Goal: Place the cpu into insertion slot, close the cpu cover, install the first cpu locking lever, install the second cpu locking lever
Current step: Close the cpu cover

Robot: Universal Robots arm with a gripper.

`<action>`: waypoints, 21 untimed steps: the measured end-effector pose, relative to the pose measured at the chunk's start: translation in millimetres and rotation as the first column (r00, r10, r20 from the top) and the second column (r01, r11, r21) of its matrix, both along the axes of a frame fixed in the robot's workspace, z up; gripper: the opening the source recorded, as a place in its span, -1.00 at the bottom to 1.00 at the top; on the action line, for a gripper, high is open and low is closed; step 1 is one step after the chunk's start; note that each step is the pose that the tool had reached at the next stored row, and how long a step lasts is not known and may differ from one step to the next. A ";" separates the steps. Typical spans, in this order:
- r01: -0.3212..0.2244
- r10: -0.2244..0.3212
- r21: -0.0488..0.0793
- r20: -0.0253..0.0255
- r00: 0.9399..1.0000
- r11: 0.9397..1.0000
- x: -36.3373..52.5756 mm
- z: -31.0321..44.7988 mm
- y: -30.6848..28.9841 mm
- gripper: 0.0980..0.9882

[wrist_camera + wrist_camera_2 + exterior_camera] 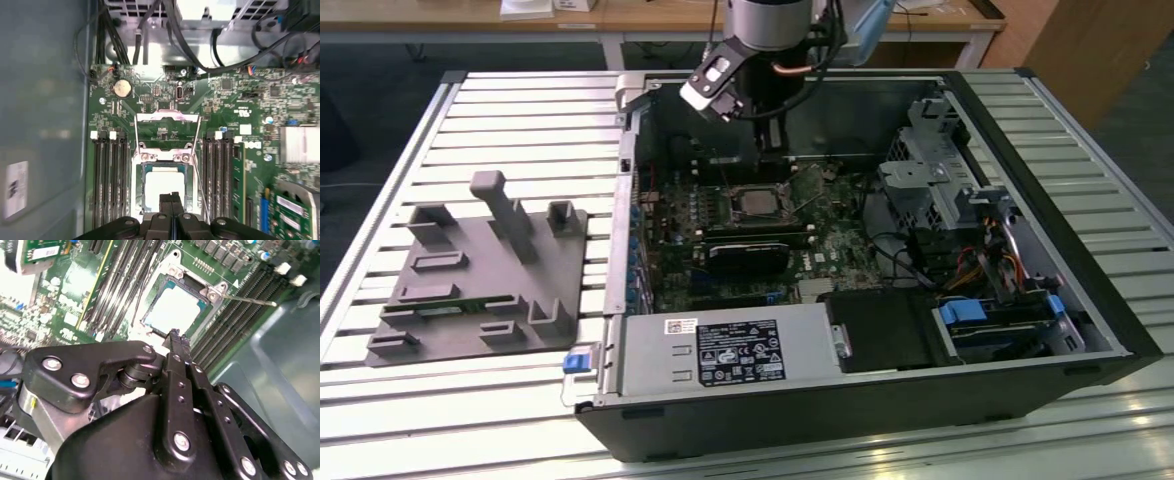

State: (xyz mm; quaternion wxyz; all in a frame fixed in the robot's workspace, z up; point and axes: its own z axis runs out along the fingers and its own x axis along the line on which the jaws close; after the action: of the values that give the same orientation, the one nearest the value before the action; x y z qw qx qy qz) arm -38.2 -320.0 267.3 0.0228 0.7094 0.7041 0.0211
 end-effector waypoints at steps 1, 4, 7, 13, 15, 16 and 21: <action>0.000 0.000 0.000 0.000 1.000 1.000 0.0 4.4 0.0 -0.98; 0.000 0.000 0.000 0.000 1.000 1.000 0.0 18.3 0.0 -0.98; 0.000 0.000 0.000 0.000 1.000 1.000 -0.2 21.4 0.0 -0.98; 0.000 0.000 0.000 0.000 1.000 1.000 -0.3 21.5 -4.9 -0.98; 0.000 0.000 0.000 0.000 1.000 1.000 0.0 21.5 -6.9 -0.98; 0.000 0.000 0.000 0.000 1.000 1.000 1.5 21.4 -7.1 -0.98; 0.000 0.000 0.000 0.000 1.000 1.000 20.1 21.4 -7.2 -0.98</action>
State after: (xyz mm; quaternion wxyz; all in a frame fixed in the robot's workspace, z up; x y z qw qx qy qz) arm -18.1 -327.2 288.7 0.0228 0.7094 0.7041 0.0212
